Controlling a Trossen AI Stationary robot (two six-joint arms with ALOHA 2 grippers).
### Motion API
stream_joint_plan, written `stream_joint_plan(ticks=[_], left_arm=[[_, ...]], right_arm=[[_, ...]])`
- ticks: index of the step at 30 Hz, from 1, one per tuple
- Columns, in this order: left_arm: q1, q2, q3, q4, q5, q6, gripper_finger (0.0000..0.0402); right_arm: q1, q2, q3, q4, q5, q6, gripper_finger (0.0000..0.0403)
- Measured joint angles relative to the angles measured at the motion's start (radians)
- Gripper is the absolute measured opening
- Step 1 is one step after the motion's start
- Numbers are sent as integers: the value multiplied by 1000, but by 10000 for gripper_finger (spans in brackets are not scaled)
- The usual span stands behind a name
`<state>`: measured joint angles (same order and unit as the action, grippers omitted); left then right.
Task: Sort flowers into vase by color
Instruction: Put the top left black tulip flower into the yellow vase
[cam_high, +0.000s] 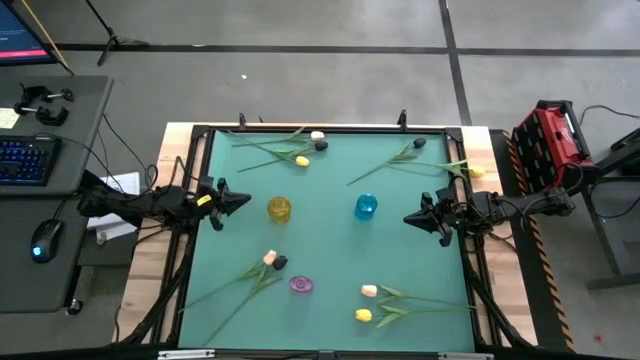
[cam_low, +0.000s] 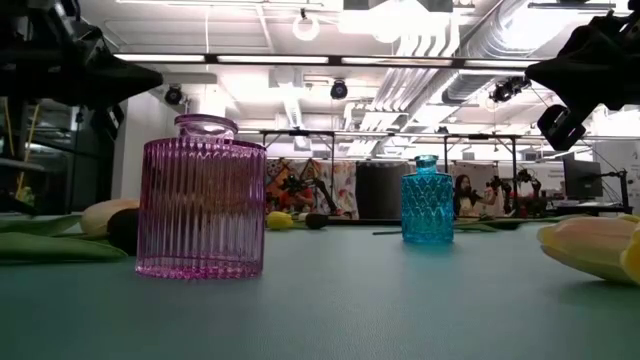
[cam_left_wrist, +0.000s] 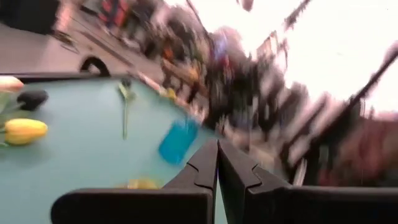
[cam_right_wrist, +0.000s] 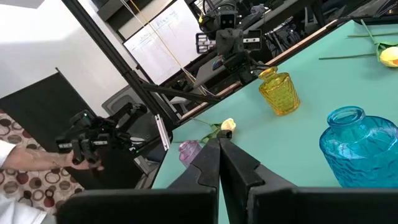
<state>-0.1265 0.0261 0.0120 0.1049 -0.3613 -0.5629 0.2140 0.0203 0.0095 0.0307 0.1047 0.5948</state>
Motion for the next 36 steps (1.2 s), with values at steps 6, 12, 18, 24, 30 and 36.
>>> stream_joint_plan(ticks=[6, 12, 18, 24, 30, 36], left_arm=[[0, 0, 1, 223, -294, -308, 0], [37, 23, 0, 297, -558, -428, 0], [216, 202, 125, 277, -282, -410, 0], [535, 538, 414, -44, 181, -386, 0], [847, 979, 658, -248, 720, -213, 0], [941, 1302, 821, -429, 895, -145, 0]], right_arm=[[0, 0, 0, 0, 0, 0, 0], [0, 0, 0, 0, 0, 0, 0], [0, 0, 0, 0, 0, 0, 0], [0, 0, 0, 0, 0, 0, 0], [0, 0, 0, 0, 0, 0, 0], [0, 0, 0, 0, 0, 0, 0]])
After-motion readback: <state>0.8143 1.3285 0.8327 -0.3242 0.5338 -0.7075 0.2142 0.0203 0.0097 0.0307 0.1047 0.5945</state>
